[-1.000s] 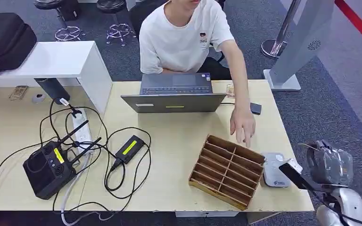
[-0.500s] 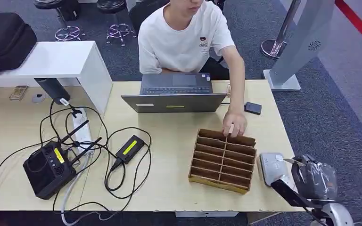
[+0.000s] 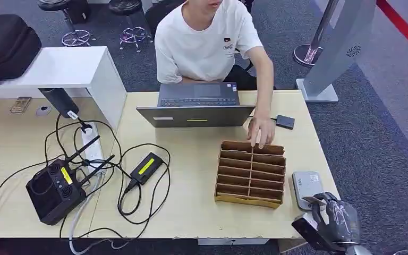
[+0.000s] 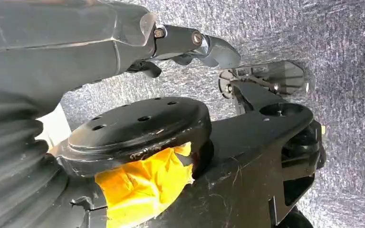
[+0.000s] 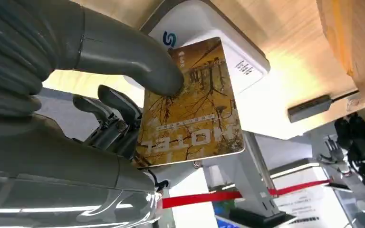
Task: Pass the card to the sensor for recognition and then transmit it.
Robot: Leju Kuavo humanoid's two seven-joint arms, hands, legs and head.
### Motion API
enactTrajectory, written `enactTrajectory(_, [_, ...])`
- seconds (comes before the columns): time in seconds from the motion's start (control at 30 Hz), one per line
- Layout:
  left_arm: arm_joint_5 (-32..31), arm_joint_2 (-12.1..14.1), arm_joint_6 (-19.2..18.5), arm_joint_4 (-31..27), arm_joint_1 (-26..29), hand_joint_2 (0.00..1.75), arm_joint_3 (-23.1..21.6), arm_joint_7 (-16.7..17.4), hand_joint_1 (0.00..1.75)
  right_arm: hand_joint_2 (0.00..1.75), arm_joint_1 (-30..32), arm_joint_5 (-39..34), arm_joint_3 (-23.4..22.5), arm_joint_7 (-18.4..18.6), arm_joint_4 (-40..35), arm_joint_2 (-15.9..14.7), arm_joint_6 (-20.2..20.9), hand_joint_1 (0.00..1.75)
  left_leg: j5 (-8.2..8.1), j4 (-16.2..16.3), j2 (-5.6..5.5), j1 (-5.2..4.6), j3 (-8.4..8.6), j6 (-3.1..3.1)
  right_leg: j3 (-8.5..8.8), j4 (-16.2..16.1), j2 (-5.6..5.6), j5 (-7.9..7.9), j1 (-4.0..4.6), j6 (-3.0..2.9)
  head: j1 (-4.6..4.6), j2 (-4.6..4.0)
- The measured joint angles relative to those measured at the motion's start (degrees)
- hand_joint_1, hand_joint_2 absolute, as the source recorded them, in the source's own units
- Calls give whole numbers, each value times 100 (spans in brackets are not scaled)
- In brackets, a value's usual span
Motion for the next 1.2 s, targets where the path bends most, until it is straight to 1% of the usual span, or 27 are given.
enactTrajectory(0.23, [-13, 0, 0, 0, -1, 175, 0, -2, 0, 175, -159, -20, 18, -76, 380, 83, -74, 175, -3, 0, 12, 5, 12, -4, 10, -5, 8, 1, 4, 0, 0, 0])
enactTrajectory(0.33, [-15, 0, -2, 0, -3, 175, 0, -9, 0, 175, -267, -22, 28, -133, 586, 105, -175, 175, -4, 0, 14, 5, 24, -5, 21, -7, 13, 1, 5, 0, 0, 0])
enactTrajectory(0.4, [-33, 0, -2, 0, -4, 175, 0, -9, 0, 175, -319, -22, 33, -199, 692, 105, -332, 175, -4, 1, 13, 5, 26, -5, 27, -8, 12, 1, 5, 0, 0, 0])
enactTrajectory(0.5, [-66, 0, -2, 0, -4, 175, 0, -9, 0, 175, -337, -39, 33, -177, 695, 105, -361, 175, -4, 2, 13, 4, 24, -5, 30, -8, 11, 4, 5, 1, 0, 0])
enactTrajectory(0.57, [-87, 0, -4, 0, -4, 175, 0, -9, 0, 175, -317, -48, 39, -94, 528, 96, -297, 175, -3, 2, 13, 3, 21, -4, 28, -7, 12, 11, 3, -3, 0, 0])
enactTrajectory(0.67, [-122, 7, -20, 0, -1, 175, 0, -9, 0, 175, -266, -79, 61, 89, -97, -35, -86, 175, 0, 3, 12, 1, 16, -4, 19, -6, 11, 13, 1, -4, 0, 0])
enactTrajectory(0.73, [-133, 9, -20, 0, -3, 175, 0, -9, 0, 175, -273, -98, 63, 160, -347, -105, 16, 175, -1, 3, 12, 2, 16, -4, 19, -6, 11, 14, 2, -6, 0, 0])
enactTrajectory(0.87, [-175, 13, -22, 0, -3, 175, -2, -9, 0, 175, -387, -159, 74, 299, -1286, -441, 393, 175, 0, 3, 13, 1, 12, -4, 15, -5, 11, 14, 1, -6, 0, 0])
enactTrajectory(1.0, [-184, 17, -31, 0, -6, 175, -4, -9, 0, 175, -702, -321, 76, 356, -2004, -780, 723, 175, -1, 3, 12, 2, 11, -4, 11, -6, 11, 13, 3, -6, 0, 0])
enactTrajectory(1.1, [-190, 17, -39, 0, -6, 175, -4, -9, 0, 175, -984, -374, 101, 396, -2333, -980, 800, 175, -1, 3, 13, 2, 3, -4, 9, -5, 12, 13, 3, -7, -2, 0])
enactTrajectory(1.2, [-232, 17, -55, 0, -11, 175, -20, -9, 0, 175, -1551, -236, 221, 591, -2457, -1139, 988, 175, 0, 2, 23, 2, 4, -4, 8, -3, 24, 15, 3, -9, -2, 0])
